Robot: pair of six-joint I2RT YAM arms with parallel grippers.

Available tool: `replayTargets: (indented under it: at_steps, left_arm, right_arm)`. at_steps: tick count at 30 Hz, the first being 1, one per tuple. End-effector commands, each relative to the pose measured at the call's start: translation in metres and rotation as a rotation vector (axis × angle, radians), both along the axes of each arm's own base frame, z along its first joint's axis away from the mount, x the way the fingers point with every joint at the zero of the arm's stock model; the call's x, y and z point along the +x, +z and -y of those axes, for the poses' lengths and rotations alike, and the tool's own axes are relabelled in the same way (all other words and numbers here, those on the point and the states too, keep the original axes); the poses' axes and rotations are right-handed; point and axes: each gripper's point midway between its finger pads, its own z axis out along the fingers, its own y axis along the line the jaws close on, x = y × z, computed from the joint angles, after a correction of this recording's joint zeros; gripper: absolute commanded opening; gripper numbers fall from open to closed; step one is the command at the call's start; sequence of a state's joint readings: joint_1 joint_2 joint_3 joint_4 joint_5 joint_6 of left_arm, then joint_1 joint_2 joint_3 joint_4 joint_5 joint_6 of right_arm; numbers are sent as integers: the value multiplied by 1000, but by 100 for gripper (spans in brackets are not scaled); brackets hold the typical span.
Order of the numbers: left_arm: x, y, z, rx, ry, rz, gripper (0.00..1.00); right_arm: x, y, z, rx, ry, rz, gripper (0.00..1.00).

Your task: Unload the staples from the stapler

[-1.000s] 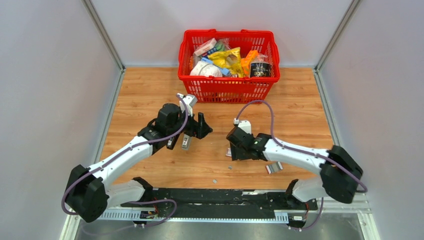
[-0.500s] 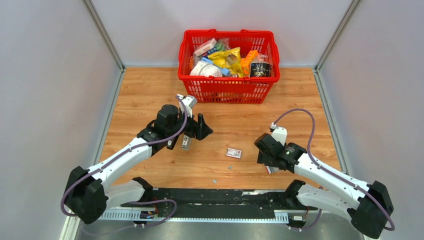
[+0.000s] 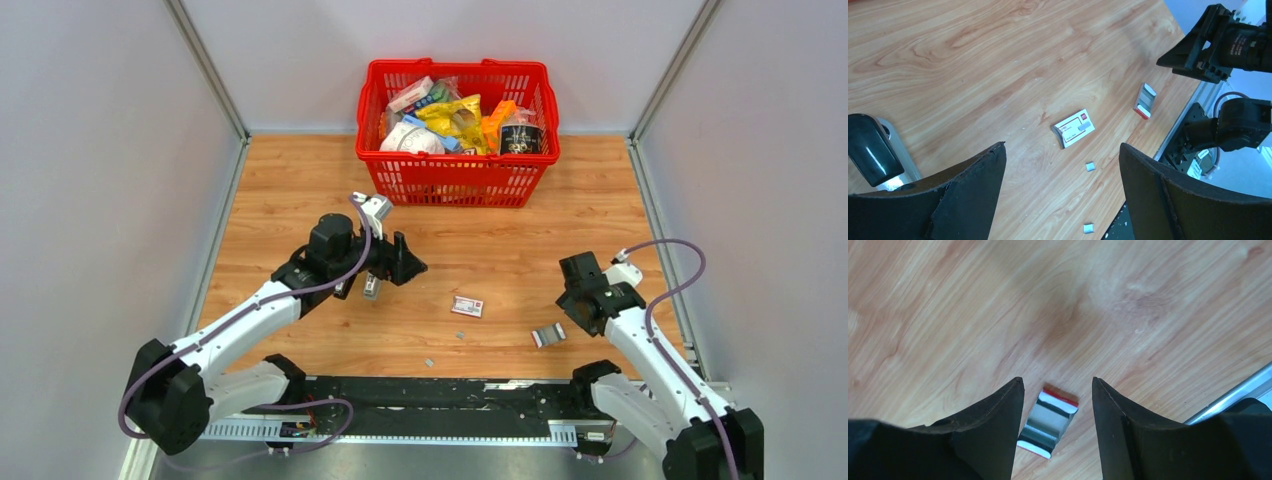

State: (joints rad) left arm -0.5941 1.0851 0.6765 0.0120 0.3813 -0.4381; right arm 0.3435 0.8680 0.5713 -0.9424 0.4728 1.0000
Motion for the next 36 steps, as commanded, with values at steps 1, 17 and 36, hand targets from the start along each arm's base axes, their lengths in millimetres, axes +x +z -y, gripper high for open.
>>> replayTargets:
  at_steps: [1, 17, 36]
  left_arm:
    - [-3, 19, 4, -58, -28, 52, 90]
    - [-12, 21, 10, -89, -74, 38, 90]
    - [-15, 17, 10, -91, -88, 22, 90]
  right_arm:
    - [-2, -3, 23, -18, -144, 17, 56]
    - [-17, -44, 11, 92, -253, -71, 52]
    - [-28, -56, -8, 207, -288, -71, 45]
